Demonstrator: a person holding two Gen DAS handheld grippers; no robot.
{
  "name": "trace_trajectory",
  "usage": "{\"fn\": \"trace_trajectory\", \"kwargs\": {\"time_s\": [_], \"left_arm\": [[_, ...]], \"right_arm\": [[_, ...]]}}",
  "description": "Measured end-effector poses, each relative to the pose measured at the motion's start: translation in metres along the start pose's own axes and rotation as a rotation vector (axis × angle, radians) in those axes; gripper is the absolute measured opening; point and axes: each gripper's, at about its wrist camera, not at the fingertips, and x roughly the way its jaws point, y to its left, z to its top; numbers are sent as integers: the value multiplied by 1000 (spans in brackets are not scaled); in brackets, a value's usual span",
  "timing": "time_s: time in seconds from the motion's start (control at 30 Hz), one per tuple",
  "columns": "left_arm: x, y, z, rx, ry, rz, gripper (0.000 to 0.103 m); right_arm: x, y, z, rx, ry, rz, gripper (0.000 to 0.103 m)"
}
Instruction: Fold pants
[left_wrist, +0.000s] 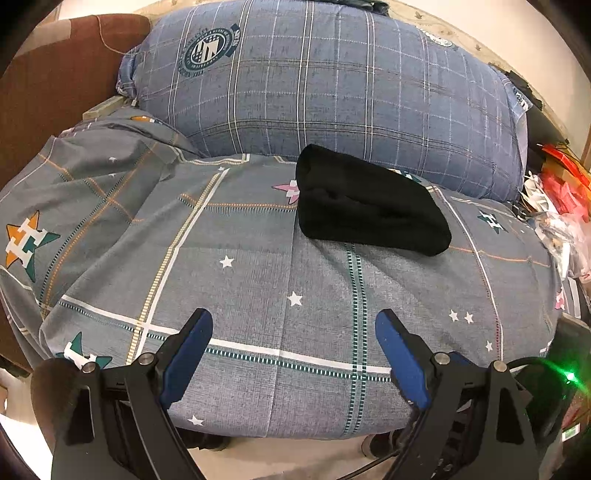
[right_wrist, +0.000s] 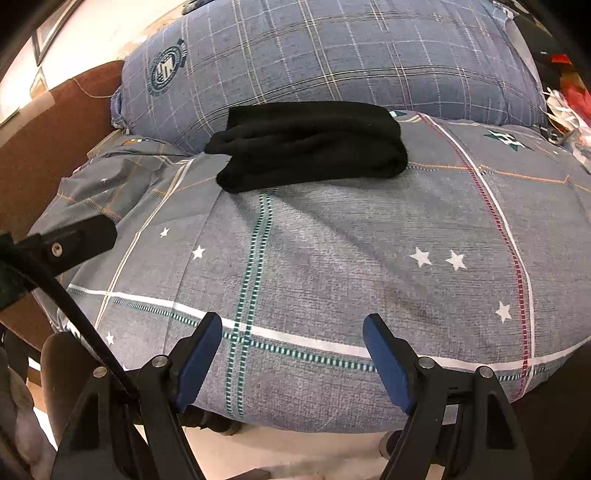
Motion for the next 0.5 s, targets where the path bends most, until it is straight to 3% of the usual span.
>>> {"fn": "trace_trajectory", "kwargs": {"time_s": [0.17,0.27,0.37,0.5], "left_arm": [[9,2,3,-3,15,-2,89],[14,12,15,-27,31,-47,89],[28,27,41,-83,54,-129,89],[76,37,88,-142,138,-273,89]], "right_arm": [[2,-10,4,32,1,-5,83],[-5,-19,14,55,-22,-1,83],[-18,-33,39,73,-74,-1,83],[-7,-61,88,97,-70,22,83]]}}
